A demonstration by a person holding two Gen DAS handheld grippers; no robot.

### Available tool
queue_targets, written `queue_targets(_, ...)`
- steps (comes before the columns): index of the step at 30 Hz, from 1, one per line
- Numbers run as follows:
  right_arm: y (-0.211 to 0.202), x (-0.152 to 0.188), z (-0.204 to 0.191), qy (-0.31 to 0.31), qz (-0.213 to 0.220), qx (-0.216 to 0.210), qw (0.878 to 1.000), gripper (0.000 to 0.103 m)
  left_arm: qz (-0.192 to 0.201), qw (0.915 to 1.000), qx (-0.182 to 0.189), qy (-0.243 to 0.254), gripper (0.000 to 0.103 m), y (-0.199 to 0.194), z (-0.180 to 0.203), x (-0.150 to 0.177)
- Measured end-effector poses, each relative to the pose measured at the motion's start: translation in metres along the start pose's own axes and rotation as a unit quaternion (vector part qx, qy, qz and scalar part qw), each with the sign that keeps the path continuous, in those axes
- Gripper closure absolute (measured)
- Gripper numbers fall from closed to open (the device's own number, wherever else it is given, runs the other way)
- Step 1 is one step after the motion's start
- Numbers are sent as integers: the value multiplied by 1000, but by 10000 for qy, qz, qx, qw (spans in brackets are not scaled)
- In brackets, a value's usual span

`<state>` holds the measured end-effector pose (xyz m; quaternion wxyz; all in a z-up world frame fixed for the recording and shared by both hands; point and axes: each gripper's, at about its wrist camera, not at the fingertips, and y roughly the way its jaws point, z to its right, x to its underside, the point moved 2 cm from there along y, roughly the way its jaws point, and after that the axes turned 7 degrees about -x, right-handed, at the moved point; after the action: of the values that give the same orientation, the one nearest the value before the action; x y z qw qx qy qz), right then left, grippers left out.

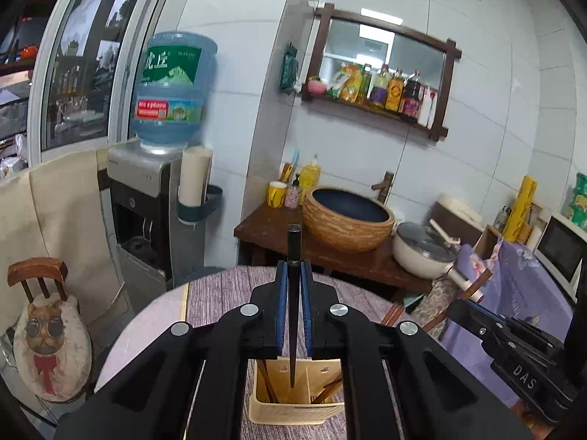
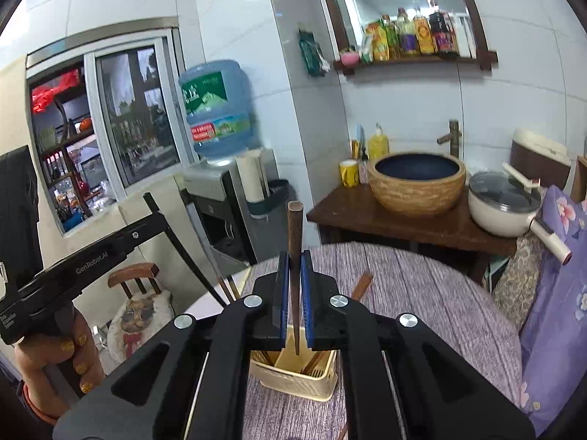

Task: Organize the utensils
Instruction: 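Lift both held chopsticks and carry them over the cream caddy, then open both tools to drop the chopsticks into the caddy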

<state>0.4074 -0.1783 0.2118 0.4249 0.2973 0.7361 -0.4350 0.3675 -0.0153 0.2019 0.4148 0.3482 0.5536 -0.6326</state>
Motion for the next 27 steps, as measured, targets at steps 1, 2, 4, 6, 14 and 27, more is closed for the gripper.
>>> queue_targets(1,7,5,2,32,-67,2,10000,96,-47,10000,0,6,95,5,0,5)
queue_targets(2,15,12,6,77,-166,-10,9998,96,-128,9999,11,6,95,12,0,14)
queue_targets(4,27,25,11,144,-318,-16,9994,96,-291,9996,17,57,95,23,1,29)
queue_targets(6,36,38,16,199,-435,-40,9988,96,-412,9990,-20,154,95,31,3,44)
queue_targets(14,58,71,30,331,-545,64,9979,96,-734,9968,-124,283,95,54,1,80)
queue_targets(27,29,106,34,317,-213,316,9988,42,-508,9982,163,282,39,14,-5,107)
